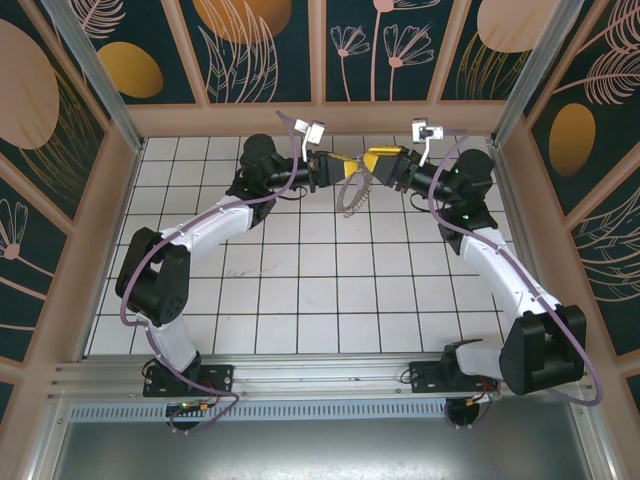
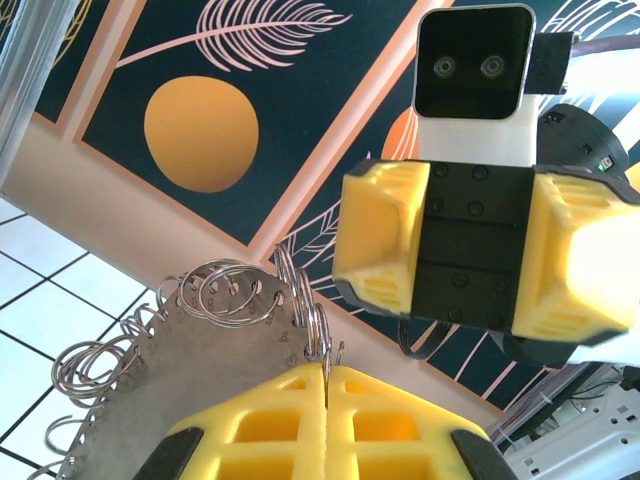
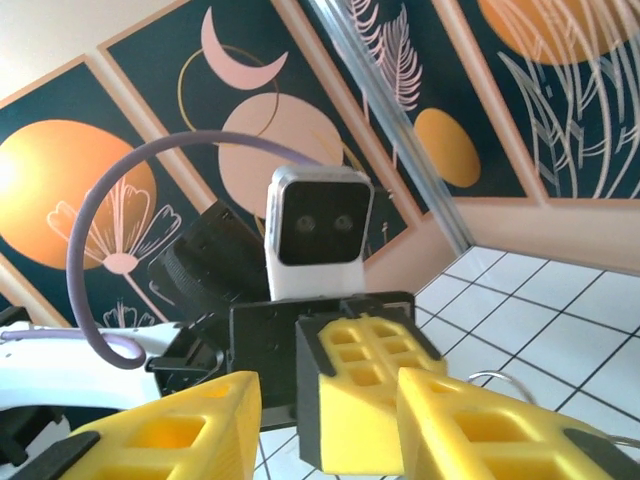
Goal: Put the keys on the keyring
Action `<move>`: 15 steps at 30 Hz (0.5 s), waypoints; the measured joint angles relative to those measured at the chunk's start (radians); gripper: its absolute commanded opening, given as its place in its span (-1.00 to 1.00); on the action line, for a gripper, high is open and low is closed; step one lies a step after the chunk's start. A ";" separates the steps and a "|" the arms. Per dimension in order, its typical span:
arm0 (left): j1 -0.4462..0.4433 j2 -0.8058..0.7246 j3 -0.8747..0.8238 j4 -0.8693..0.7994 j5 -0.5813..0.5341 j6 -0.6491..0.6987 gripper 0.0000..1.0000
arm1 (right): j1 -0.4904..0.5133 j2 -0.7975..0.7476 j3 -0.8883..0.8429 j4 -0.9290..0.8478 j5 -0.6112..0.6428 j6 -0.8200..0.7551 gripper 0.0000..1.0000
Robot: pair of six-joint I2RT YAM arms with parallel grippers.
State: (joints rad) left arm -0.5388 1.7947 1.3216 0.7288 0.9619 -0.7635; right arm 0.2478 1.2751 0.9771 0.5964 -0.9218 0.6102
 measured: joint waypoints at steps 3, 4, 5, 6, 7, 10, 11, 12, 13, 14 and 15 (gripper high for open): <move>0.000 0.000 0.000 0.000 0.000 0.000 -1.00 | 0.014 0.010 0.000 -0.001 -0.004 -0.001 -0.27; 0.000 0.000 0.000 0.000 0.000 0.000 -1.00 | 0.014 0.012 0.000 -0.001 -0.004 -0.001 -0.27; 0.000 0.000 0.000 0.000 0.000 0.000 -1.00 | 0.014 0.013 0.000 -0.001 -0.003 -0.001 -0.27; 0.000 0.000 0.000 0.000 0.000 0.000 -1.00 | 0.014 0.014 0.000 -0.001 -0.003 -0.002 -0.27; 0.000 0.000 0.000 0.000 0.000 0.000 -1.00 | 0.014 0.014 0.000 -0.001 -0.003 -0.002 -0.27; 0.000 0.000 0.000 0.000 0.000 0.000 -1.00 | 0.014 0.018 0.000 -0.001 -0.003 -0.002 -0.27; 0.000 0.000 0.000 0.000 0.000 0.000 -1.00 | 0.014 0.018 0.000 -0.001 -0.003 -0.002 -0.27; 0.000 0.000 0.000 0.000 0.000 0.000 -1.00 | 0.014 0.020 0.000 -0.001 -0.003 -0.002 -0.27; 0.000 0.000 0.000 0.000 0.000 0.000 -1.00 | 0.013 0.022 0.000 -0.001 -0.003 -0.002 -0.29; 0.000 0.000 0.000 0.000 0.000 0.000 -1.00 | 0.013 0.024 -0.002 -0.001 -0.003 -0.002 -0.30; 0.000 0.000 0.000 0.000 0.000 0.000 -1.00 | 0.013 0.025 -0.004 -0.001 -0.003 -0.002 -0.31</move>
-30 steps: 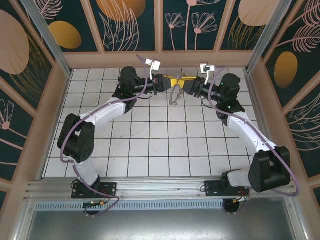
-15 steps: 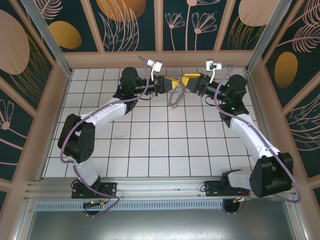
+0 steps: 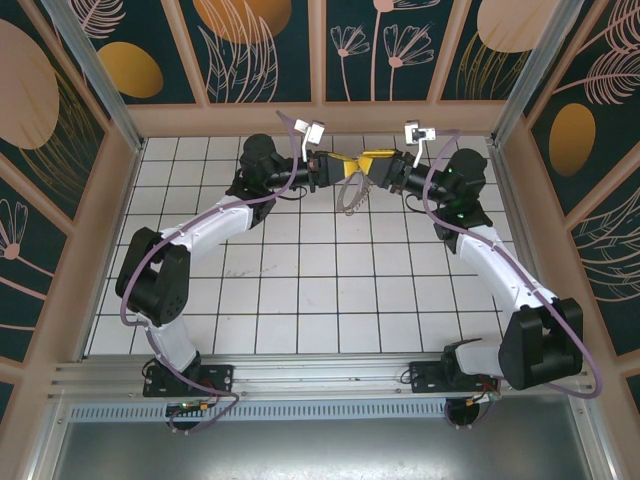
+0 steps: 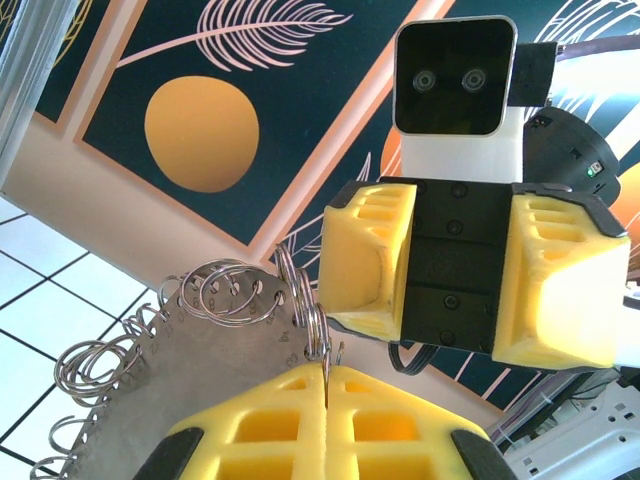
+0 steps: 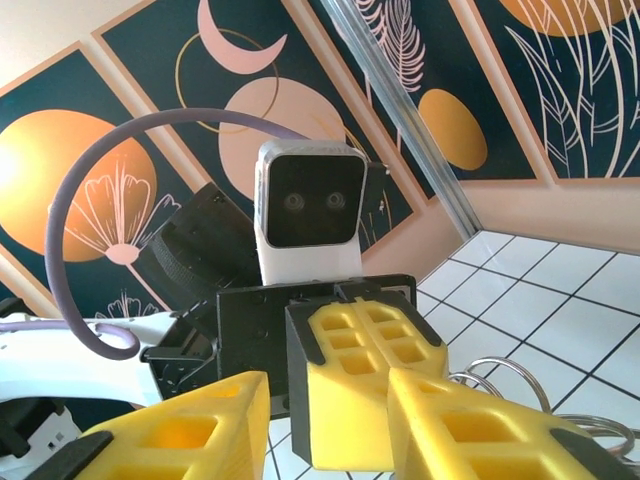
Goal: Put the keys on the keyring
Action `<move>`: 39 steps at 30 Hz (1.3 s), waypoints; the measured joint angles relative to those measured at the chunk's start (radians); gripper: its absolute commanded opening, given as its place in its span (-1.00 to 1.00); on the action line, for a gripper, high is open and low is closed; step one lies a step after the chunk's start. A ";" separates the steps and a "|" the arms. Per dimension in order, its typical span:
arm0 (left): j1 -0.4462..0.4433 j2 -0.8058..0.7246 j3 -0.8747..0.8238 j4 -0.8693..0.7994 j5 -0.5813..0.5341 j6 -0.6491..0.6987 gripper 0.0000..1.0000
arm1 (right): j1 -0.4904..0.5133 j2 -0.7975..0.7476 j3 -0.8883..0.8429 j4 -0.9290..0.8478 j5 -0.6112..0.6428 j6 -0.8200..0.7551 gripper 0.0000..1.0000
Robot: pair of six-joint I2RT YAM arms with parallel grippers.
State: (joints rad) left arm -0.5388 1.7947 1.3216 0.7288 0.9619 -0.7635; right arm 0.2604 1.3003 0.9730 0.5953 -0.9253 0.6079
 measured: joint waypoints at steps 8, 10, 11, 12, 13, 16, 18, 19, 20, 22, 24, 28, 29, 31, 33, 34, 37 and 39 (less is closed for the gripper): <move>0.000 0.000 0.000 -0.001 0.002 0.000 -1.00 | -0.014 0.002 -0.042 0.001 0.000 -0.003 -0.29; 0.000 0.000 0.000 0.000 0.001 0.000 -1.00 | -0.020 0.002 -0.053 0.001 0.000 -0.003 -0.29; 0.000 0.000 0.000 -0.001 0.000 0.000 -1.00 | -0.022 0.002 -0.056 0.001 0.000 -0.003 -0.29; 0.000 0.000 0.000 -0.001 0.000 0.000 -1.00 | -0.023 0.002 -0.059 0.000 0.000 -0.003 -0.30; 0.000 0.000 0.000 0.000 0.000 0.000 -1.00 | -0.023 0.002 -0.061 0.000 -0.001 -0.002 -0.30; 0.000 0.000 0.000 0.000 0.000 0.000 -1.00 | -0.023 0.002 -0.066 0.002 -0.008 -0.002 -0.35; 0.000 0.000 0.000 0.000 0.001 0.000 -1.00 | -0.023 0.004 -0.066 0.003 -0.012 0.002 -0.40; 0.000 0.000 0.000 0.000 0.001 0.000 -1.00 | -0.023 0.005 -0.066 0.006 -0.013 0.002 -0.42; 0.000 0.000 0.000 0.000 0.001 0.000 -1.00 | -0.023 0.005 -0.066 0.008 -0.015 0.002 -0.43; 0.000 0.000 0.000 0.000 0.001 0.000 -1.00 | -0.022 0.005 -0.066 0.009 -0.018 0.002 -0.48; 0.000 0.000 0.000 0.000 0.002 -0.001 -1.00 | -0.018 0.006 -0.066 0.013 -0.018 0.002 -0.51; 0.000 0.000 0.000 0.002 0.004 -0.001 -1.00 | -0.004 0.018 -0.066 0.025 -0.018 0.002 -0.52; 0.000 0.000 0.000 0.002 0.004 -0.001 -1.00 | 0.000 0.023 -0.066 0.029 -0.017 0.002 -0.52; 0.001 0.000 0.000 0.003 0.005 -0.001 -1.00 | 0.008 0.033 -0.066 0.035 -0.011 0.005 -0.77; 0.003 0.000 0.000 0.006 0.004 -0.001 -1.00 | 0.008 0.044 -0.066 0.045 -0.008 0.009 -0.97; 0.005 0.000 0.000 0.006 0.003 -0.001 -1.00 | 0.008 0.046 -0.066 0.050 -0.007 0.009 -1.00; 0.006 0.000 0.000 0.006 0.003 -0.001 -0.74 | 0.008 0.047 -0.065 0.052 -0.005 0.001 -1.00; 0.006 0.000 0.000 0.002 -0.005 0.005 -0.30 | 0.008 0.047 -0.065 0.046 -0.005 -0.007 -1.00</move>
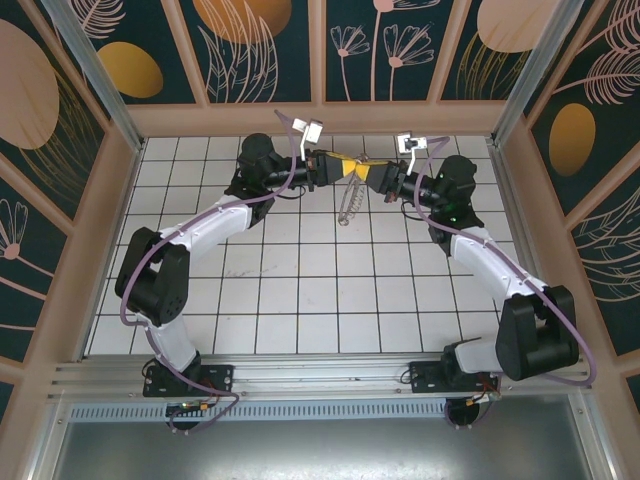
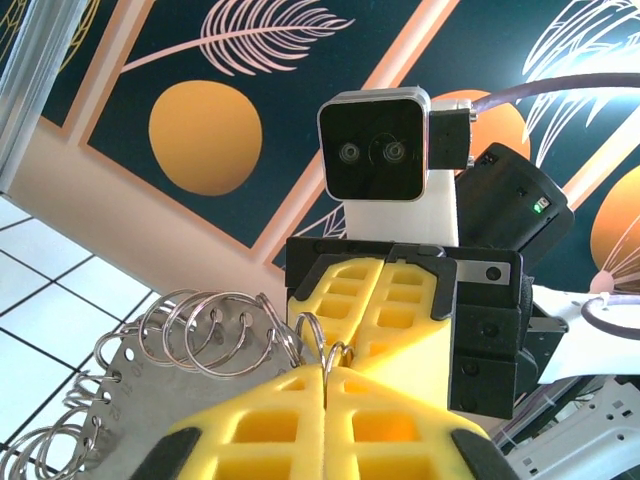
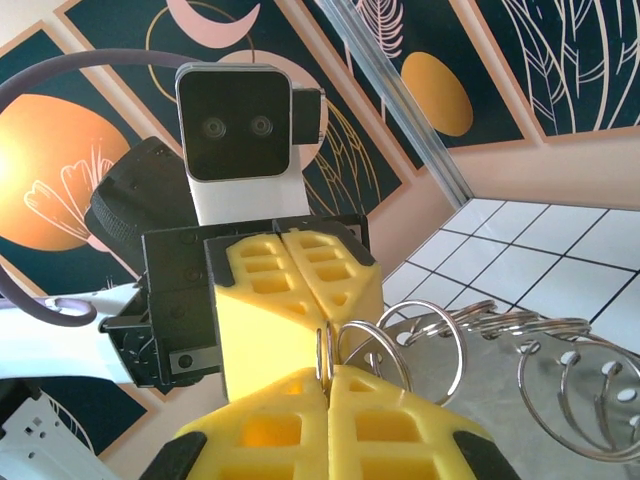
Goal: Put the keys on the keyring
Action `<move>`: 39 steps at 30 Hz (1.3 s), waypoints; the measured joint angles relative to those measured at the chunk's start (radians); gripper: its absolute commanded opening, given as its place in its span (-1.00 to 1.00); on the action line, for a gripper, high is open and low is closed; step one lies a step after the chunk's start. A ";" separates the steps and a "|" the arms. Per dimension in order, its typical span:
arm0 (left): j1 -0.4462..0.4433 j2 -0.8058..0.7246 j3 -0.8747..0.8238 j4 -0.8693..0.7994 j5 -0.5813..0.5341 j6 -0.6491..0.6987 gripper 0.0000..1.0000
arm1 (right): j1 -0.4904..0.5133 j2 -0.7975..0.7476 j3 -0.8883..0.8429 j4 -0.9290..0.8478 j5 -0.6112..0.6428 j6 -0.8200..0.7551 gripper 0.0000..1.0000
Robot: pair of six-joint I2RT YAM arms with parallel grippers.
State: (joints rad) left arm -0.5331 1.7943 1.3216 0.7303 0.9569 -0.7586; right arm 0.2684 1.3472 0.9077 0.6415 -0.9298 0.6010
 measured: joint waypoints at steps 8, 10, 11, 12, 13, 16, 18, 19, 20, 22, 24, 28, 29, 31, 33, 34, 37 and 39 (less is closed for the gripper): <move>0.008 -0.077 -0.001 -0.146 -0.126 0.122 0.31 | -0.055 -0.002 0.031 -0.142 -0.032 -0.119 -1.00; 0.018 -0.116 0.004 -0.176 -0.135 0.160 0.32 | -0.074 0.003 0.058 -0.183 -0.061 -0.160 -1.00; 0.025 -0.133 0.018 -0.198 -0.137 0.184 0.32 | -0.080 0.009 0.077 -0.205 -0.079 -0.188 -1.00; 0.029 -0.141 0.034 -0.217 -0.138 0.205 0.32 | -0.084 0.017 0.098 -0.226 -0.097 -0.214 -1.00; 0.033 -0.145 0.055 -0.239 -0.138 0.228 0.31 | -0.085 0.028 0.122 -0.248 -0.114 -0.241 -1.00; 0.040 -0.145 0.127 -0.327 -0.127 0.308 0.26 | -0.085 0.062 0.181 -0.294 -0.167 -0.305 -1.00; 0.040 -0.142 0.174 -0.407 -0.117 0.366 0.21 | -0.085 0.090 0.223 -0.325 -0.198 -0.340 -1.00; 0.040 -0.138 0.205 -0.452 -0.108 0.402 0.18 | -0.085 0.108 0.249 -0.344 -0.211 -0.358 -1.00; 0.040 -0.133 0.230 -0.487 -0.101 0.433 0.15 | -0.085 0.127 0.280 -0.364 -0.225 -0.375 -1.00; 0.042 -0.122 0.274 -0.548 -0.093 0.486 0.09 | -0.085 0.164 0.332 -0.396 -0.249 -0.404 -1.00; 0.046 -0.111 0.303 -0.595 -0.082 0.527 0.02 | -0.083 0.200 0.377 -0.421 -0.271 -0.422 -1.00; 0.068 -0.062 0.359 -0.671 -0.048 0.588 -0.12 | -0.080 0.279 0.473 -0.484 -0.320 -0.458 -1.00; 0.074 -0.046 0.376 -0.697 -0.040 0.604 -0.12 | -0.080 0.298 0.498 -0.507 -0.330 -0.470 -1.00; 0.087 -0.005 0.425 -0.762 -0.017 0.644 -0.13 | -0.076 0.342 0.564 -0.577 -0.350 -0.507 -1.00; 0.095 0.027 0.459 -0.818 -0.004 0.675 -0.13 | -0.071 0.380 0.627 -0.648 -0.360 -0.545 -1.00; 0.099 0.040 0.474 -0.842 0.003 0.689 -0.12 | -0.068 0.397 0.657 -0.680 -0.364 -0.563 -1.00; 0.102 0.066 0.494 -0.891 0.014 0.715 -0.13 | -0.059 0.433 0.716 -0.751 -0.374 -0.599 -1.00; 0.102 0.076 0.500 -0.912 0.023 0.726 -0.13 | -0.056 0.443 0.732 -0.776 -0.374 -0.607 -1.00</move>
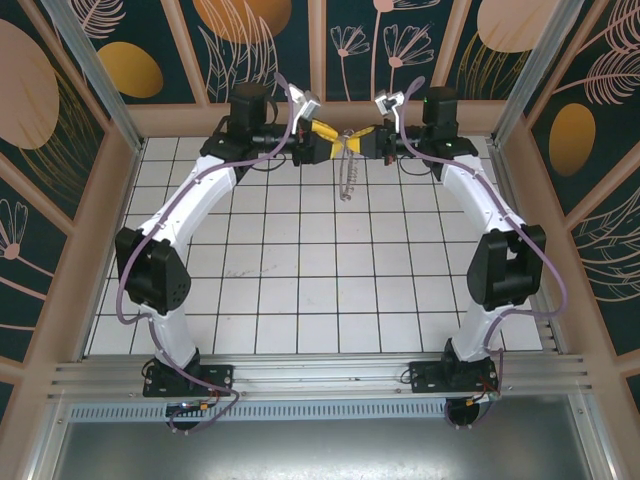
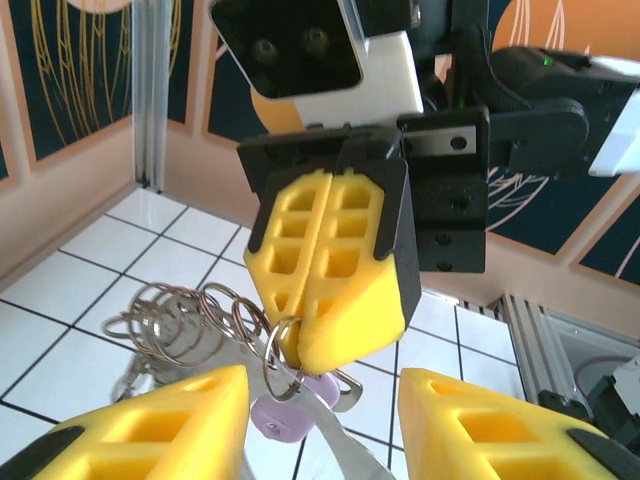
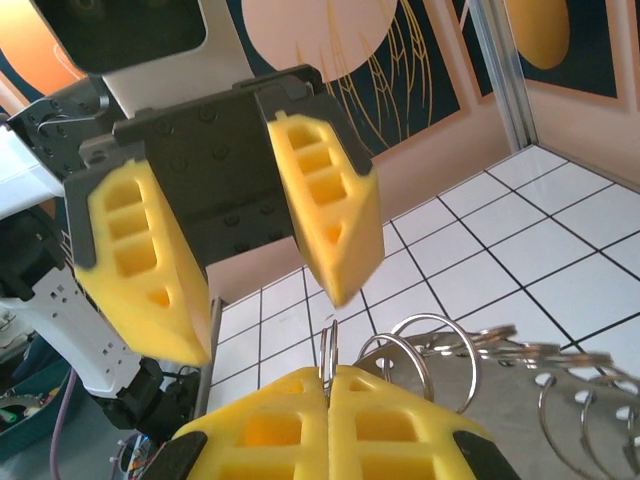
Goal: Put the keys on the keyring
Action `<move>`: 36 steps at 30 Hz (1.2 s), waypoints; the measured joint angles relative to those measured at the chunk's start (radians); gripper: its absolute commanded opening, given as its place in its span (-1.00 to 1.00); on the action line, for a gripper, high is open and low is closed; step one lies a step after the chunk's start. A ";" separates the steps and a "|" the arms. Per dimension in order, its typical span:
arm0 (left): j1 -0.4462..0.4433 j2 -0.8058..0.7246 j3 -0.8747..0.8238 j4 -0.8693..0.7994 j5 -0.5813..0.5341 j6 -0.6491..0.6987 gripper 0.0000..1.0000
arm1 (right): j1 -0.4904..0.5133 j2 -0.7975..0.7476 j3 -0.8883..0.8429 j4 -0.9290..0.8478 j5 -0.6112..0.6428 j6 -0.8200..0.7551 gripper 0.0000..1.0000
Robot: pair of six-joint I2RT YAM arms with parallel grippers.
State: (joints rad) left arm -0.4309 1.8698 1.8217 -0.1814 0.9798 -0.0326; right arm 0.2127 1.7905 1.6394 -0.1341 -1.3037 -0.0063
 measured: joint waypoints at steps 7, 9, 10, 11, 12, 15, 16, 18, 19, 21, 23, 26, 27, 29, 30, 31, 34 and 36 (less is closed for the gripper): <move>0.000 0.028 0.014 -0.013 0.024 0.003 -0.14 | 0.005 0.012 0.004 -0.044 0.000 -0.015 -1.00; 0.000 0.036 0.017 -0.013 0.032 0.002 -0.14 | 0.005 0.012 0.004 -0.050 0.000 -0.015 -1.00; 0.000 0.040 0.019 -0.012 0.034 0.002 -0.14 | 0.005 0.012 0.004 -0.051 0.000 -0.015 -1.00; 0.000 0.044 0.019 -0.010 0.035 -0.002 -0.14 | 0.005 0.012 0.004 -0.051 0.000 -0.015 -1.00; 0.000 0.048 0.019 -0.009 0.037 -0.003 -0.14 | 0.005 0.012 0.004 -0.051 0.000 -0.015 -1.00; 0.000 0.060 0.021 -0.005 0.043 -0.014 -0.17 | 0.005 0.012 0.004 -0.051 0.000 -0.015 -1.00; 0.000 0.062 0.021 -0.003 0.047 -0.019 -0.20 | 0.005 0.012 0.004 -0.051 0.000 -0.015 -1.00; 0.000 0.066 0.021 0.002 0.057 -0.027 -0.26 | 0.005 0.012 0.004 -0.051 0.000 -0.015 -1.00; 0.000 0.068 0.021 0.006 0.061 -0.034 -0.29 | 0.005 0.012 0.004 -0.051 0.000 -0.015 -1.00; 0.000 0.071 0.021 0.017 0.071 -0.046 -0.36 | 0.005 0.012 0.004 -0.051 0.000 -0.015 -1.00; 0.000 0.072 0.021 0.027 0.081 -0.056 -0.40 | 0.006 0.012 0.004 -0.051 0.000 -0.015 -1.00; 0.001 0.074 0.021 0.046 0.091 -0.076 -0.53 | 0.010 0.012 0.004 -0.051 -0.006 -0.015 -1.00; 0.003 0.075 0.021 0.056 0.095 -0.082 -0.56 | 0.012 0.012 0.004 -0.051 -0.008 -0.015 -1.00; 0.005 0.077 0.021 0.065 0.102 -0.093 -0.67 | 0.014 0.012 0.004 -0.051 -0.007 -0.015 -1.00; 0.007 0.078 0.021 0.067 0.106 -0.096 -0.69 | 0.014 0.012 0.004 -0.051 -0.008 -0.015 -1.00; 0.008 0.079 0.021 0.071 0.109 -0.097 -0.73 | 0.013 0.012 0.004 -0.051 -0.008 -0.015 -1.00; 0.012 0.082 0.021 0.077 0.118 -0.107 -0.85 | 0.014 0.012 0.004 -0.051 -0.008 -0.015 -1.00; 0.014 0.083 0.021 0.080 0.124 -0.111 -0.90 | 0.014 0.012 0.004 -0.051 -0.008 -0.015 -1.00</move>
State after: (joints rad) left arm -0.4168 1.9530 1.8427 -0.1017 1.1034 -0.1440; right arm 0.2264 1.8027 1.6432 -0.1848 -1.3121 -0.0216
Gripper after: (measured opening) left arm 0.073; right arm 0.042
